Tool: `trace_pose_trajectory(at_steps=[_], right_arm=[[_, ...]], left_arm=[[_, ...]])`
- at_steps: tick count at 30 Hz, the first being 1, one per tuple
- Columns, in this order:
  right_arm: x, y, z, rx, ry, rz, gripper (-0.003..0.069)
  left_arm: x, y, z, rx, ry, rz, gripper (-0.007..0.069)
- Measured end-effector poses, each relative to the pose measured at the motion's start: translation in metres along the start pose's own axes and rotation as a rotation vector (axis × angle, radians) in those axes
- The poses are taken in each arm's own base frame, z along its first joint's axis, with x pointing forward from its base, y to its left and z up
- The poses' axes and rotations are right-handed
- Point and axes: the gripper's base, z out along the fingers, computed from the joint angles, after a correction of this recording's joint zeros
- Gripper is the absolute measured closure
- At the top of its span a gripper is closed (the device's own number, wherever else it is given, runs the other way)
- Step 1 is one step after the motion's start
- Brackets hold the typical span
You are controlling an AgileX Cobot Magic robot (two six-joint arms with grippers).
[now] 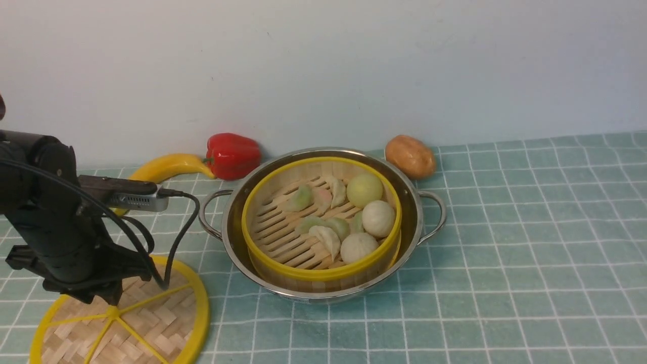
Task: Place the steamer in the pot on the blue tablecloth, and put the lid on the steamer.
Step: 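Grasp the bamboo steamer lid lying on the table by its centre knob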
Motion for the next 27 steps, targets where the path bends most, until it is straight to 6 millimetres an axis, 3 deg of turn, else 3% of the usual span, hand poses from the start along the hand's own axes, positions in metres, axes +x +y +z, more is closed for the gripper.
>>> trace_pose_trajectory(at_steps=[7,18,24,27], right_arm=[[0.024,-0.003,-0.002,0.020,0.072,-0.003,0.0225],[0.026,-0.003,0.000,0.020,0.080,0.001,0.0225],[0.026,-0.003,0.000,0.022,0.080,0.000,0.0225],[0.026,-0.004,0.000,0.025,0.080,-0.001,0.0227]], left_arm=[[-0.003,-0.001,0.011,0.003,0.012,0.003,0.0382],[-0.005,-0.004,0.038,0.007,0.102,0.010,0.0384],[-0.005,-0.003,0.037,-0.002,0.116,0.008,0.0494],[-0.002,-0.001,0.031,-0.021,0.132,0.017,0.0505]])
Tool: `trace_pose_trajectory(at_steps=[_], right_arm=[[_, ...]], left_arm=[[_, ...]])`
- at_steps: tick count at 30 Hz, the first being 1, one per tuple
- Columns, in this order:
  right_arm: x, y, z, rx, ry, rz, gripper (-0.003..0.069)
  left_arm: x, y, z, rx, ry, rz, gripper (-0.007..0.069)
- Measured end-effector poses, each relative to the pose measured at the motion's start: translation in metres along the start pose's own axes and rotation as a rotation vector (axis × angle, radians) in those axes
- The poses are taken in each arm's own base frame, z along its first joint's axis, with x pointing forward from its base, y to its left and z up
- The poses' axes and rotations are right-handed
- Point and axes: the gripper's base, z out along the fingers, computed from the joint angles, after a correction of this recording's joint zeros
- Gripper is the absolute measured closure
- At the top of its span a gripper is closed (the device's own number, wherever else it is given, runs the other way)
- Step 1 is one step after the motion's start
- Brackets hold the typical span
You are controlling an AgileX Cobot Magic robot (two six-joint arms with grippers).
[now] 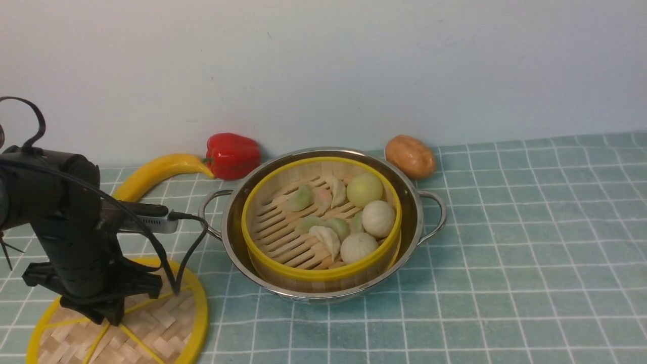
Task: Place the steamer in the pot on the blue tablecloth, and put the lid on the steamer.
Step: 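Grasp the bamboo steamer lid lying on the table by its centre knob, then place the yellow bamboo steamer lid onto the steamer in the pot with the left gripper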
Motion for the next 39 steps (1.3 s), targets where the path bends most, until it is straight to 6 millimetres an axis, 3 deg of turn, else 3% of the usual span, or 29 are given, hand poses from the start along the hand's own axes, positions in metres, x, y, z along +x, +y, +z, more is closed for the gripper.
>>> trace_pose_trajectory(at_steps=[6,8,10,11,12,14,16,17,20,21,25,26,27,29,30,35,39], right_arm=[[0.000,-0.004,0.000,0.042,-0.002,-0.019,0.0228],[0.000,-0.007,-0.002,0.072,-0.008,-0.025,0.0228],[0.000,-0.007,-0.004,0.080,-0.012,-0.021,0.0228],[0.000,-0.008,-0.007,0.088,-0.019,-0.015,0.0228],[0.000,-0.008,-0.008,0.088,-0.021,-0.014,0.0228],[0.002,-0.008,-0.014,0.090,-0.032,-0.001,0.0228],[0.007,-0.007,-0.030,0.087,-0.060,0.011,0.0228],[0.008,-0.007,-0.031,0.087,-0.061,0.012,0.0228],[0.017,-0.007,-0.044,0.086,-0.075,0.015,0.0228],[0.025,-0.007,-0.054,0.085,-0.084,0.025,0.0228],[0.048,-0.008,-0.071,0.084,-0.088,0.038,0.0228],[0.049,-0.008,-0.071,0.084,-0.087,0.041,0.0228],[0.058,-0.008,-0.076,0.082,-0.088,0.050,0.0228],[0.069,-0.009,-0.078,0.076,-0.074,0.073,0.0228],[0.071,-0.009,-0.078,0.076,-0.072,0.077,0.0228],[0.082,-0.008,-0.076,0.060,-0.047,0.101,0.0228],[0.083,-0.008,-0.073,0.062,-0.034,0.104,0.0228]], left_arm=[[0.009,0.017,-0.030,-0.117,-0.019,0.006,0.0505],[0.011,0.029,-0.060,-0.148,-0.071,-0.046,0.0505],[0.011,0.033,-0.074,-0.153,-0.097,-0.065,0.0505],[0.009,0.037,-0.100,-0.149,-0.154,-0.095,0.0505],[0.010,0.038,-0.104,-0.146,-0.165,-0.098,0.0505],[0.004,0.035,-0.136,-0.101,-0.262,-0.099,0.0505],[-0.008,0.015,-0.178,0.010,-0.415,-0.037,0.0505],[-0.010,0.013,-0.180,0.017,-0.422,-0.027,0.0505],[-0.026,-0.022,-0.208,0.116,-0.522,0.065,0.0505],[-0.041,-0.050,-0.212,0.150,-0.539,0.140,0.0505],[-0.071,-0.105,-0.201,0.177,-0.516,0.263,0.0505],[-0.072,-0.108,-0.200,0.177,-0.515,0.268,0.0505],[-0.084,-0.127,-0.188,0.179,-0.483,0.302,0.0505],[-0.098,-0.145,-0.170,0.179,-0.441,0.330,0.0505],[-0.098,-0.146,-0.172,0.180,-0.446,0.331,0.0505],[-0.123,-0.166,-0.136,0.201,-0.374,0.373,0.0505],[-0.128,-0.174,-0.119,0.218,-0.333,0.388,0.0505]])
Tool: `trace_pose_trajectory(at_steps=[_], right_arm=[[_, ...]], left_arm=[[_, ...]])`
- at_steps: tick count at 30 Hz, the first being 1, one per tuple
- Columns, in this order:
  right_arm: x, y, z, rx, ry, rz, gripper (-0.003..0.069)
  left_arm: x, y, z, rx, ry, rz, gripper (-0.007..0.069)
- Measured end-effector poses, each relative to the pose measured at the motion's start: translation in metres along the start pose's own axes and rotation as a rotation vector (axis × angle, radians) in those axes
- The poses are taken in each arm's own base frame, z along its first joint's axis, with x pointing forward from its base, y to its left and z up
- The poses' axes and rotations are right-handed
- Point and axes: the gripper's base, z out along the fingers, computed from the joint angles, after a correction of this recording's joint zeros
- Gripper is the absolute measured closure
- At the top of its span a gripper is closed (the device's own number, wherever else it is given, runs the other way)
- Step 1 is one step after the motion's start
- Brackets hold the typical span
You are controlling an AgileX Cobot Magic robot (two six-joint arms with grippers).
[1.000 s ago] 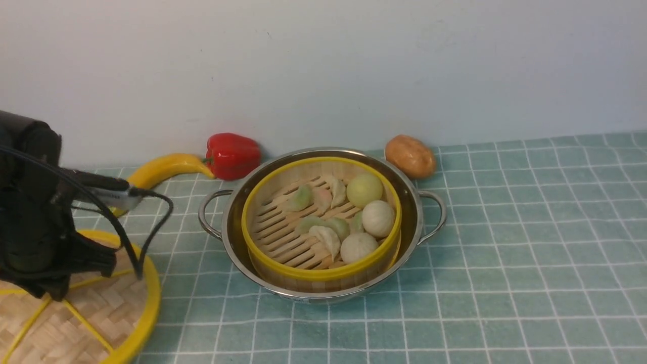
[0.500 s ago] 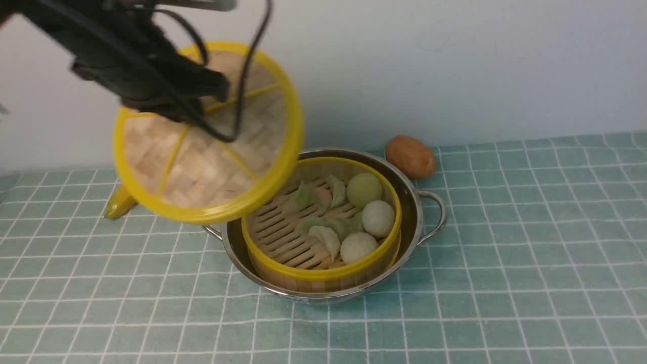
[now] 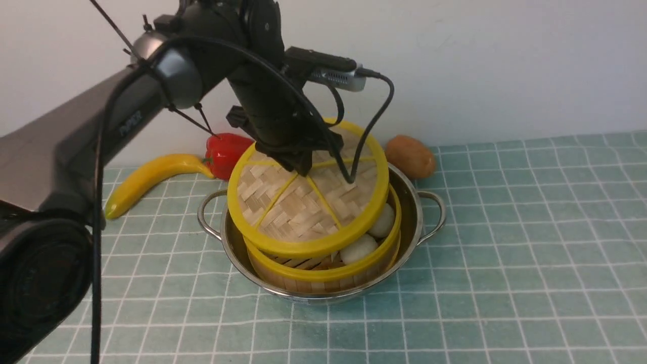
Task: Place the steamer in the pot on the blue tablecloth, and put the lid on the steamer.
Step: 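Place the yellow bamboo steamer lid onto the steamer in the pot with the left gripper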
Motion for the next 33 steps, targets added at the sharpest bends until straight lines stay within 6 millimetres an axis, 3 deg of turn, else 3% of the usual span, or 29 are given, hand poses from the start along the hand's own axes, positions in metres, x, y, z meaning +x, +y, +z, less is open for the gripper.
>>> trace_pose_trajectory(at_steps=[9,17,33], right_arm=[[0.007,-0.001,0.010,0.007,0.041,0.000,0.0228],[0.008,-0.001,0.011,0.008,0.047,0.000,0.0228],[0.008,-0.001,0.011,0.008,0.048,0.000,0.0228]], left_arm=[[0.000,-0.008,0.009,0.038,0.018,0.005,0.0505],[-0.001,-0.034,0.014,0.020,0.026,0.076,0.0505],[-0.001,-0.030,0.015,-0.034,0.030,0.057,0.0505]])
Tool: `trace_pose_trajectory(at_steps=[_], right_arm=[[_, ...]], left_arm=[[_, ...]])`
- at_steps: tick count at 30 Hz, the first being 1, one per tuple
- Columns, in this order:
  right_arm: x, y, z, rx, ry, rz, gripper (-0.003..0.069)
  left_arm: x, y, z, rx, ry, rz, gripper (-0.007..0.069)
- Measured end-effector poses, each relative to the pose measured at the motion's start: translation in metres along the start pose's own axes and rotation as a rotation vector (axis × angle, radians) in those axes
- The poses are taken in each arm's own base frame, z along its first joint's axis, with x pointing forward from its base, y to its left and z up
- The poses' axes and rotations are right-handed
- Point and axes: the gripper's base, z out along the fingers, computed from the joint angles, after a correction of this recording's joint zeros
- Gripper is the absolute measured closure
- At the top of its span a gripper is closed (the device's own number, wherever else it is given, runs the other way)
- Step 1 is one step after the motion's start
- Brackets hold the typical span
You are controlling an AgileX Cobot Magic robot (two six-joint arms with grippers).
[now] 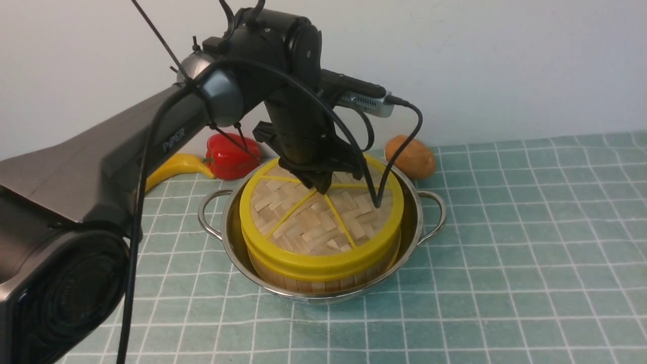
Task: Place the steamer in the pot on the blue tablecloth, and put the lid on the steamer.
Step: 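Place the yellow bamboo steamer lid onto the steamer in the pot with the left gripper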
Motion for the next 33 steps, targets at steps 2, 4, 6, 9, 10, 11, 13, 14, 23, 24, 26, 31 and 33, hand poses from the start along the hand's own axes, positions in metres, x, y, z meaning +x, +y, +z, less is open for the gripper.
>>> trace_pose_trajectory(at_steps=[2,4,6,9,10,11,13,14,23,24,26,31,33], right_arm=[[0.0000,0.0000,0.0000,0.000,0.000,0.000,0.0228],[0.0000,0.0000,0.0000,0.000,0.000,0.000,0.0228],[0.0000,0.0000,0.0000,0.000,0.000,0.000,0.0228],[0.0000,0.0000,0.0000,0.000,0.000,0.000,0.0228],[0.0000,0.0000,0.0000,0.000,0.000,0.000,0.0228],[0.0000,0.0000,0.0000,0.000,0.000,0.000,0.0228],[0.0000,0.0000,0.0000,0.000,0.000,0.000,0.0228],[0.0000,0.0000,0.0000,0.000,0.000,0.000,0.0228],[0.0000,0.0000,0.0000,0.000,0.000,0.000,0.0228],[0.0000,0.0000,0.0000,0.000,0.000,0.000,0.0228],[0.0000,0.0000,0.0000,0.000,0.000,0.000,0.0228],[0.0000,0.0000,0.0000,0.000,0.000,0.000,0.0228],[0.0000,0.0000,0.0000,0.000,0.000,0.000,0.0228]], left_arm=[[0.0000,-0.0002,0.0000,0.002,0.000,-0.004,0.0505],[0.0000,-0.0002,0.0000,0.002,0.000,-0.009,0.0505],[0.0000,-0.0002,0.0000,0.002,0.000,-0.011,0.0505],[0.0000,0.0002,0.0000,-0.002,0.000,-0.011,0.0505],[0.0000,0.0002,0.0000,-0.002,0.000,-0.012,0.0505],[0.0000,0.0002,0.0000,-0.002,0.000,-0.014,0.0505],[0.0000,0.0003,0.0000,-0.003,0.000,-0.019,0.0505],[0.0000,0.0003,0.0000,-0.003,0.000,-0.029,0.0505],[0.0000,0.0005,0.0000,-0.005,0.000,-0.069,0.0505],[0.0000,0.0005,0.0000,-0.005,0.000,-0.073,0.0505],[0.0000,0.0005,0.0000,-0.005,0.000,-0.078,0.0505],[0.0000,0.0018,0.0000,-0.020,0.000,-0.095,0.0505],[0.0001,0.0029,0.0000,-0.032,-0.001,-0.104,0.0505]])
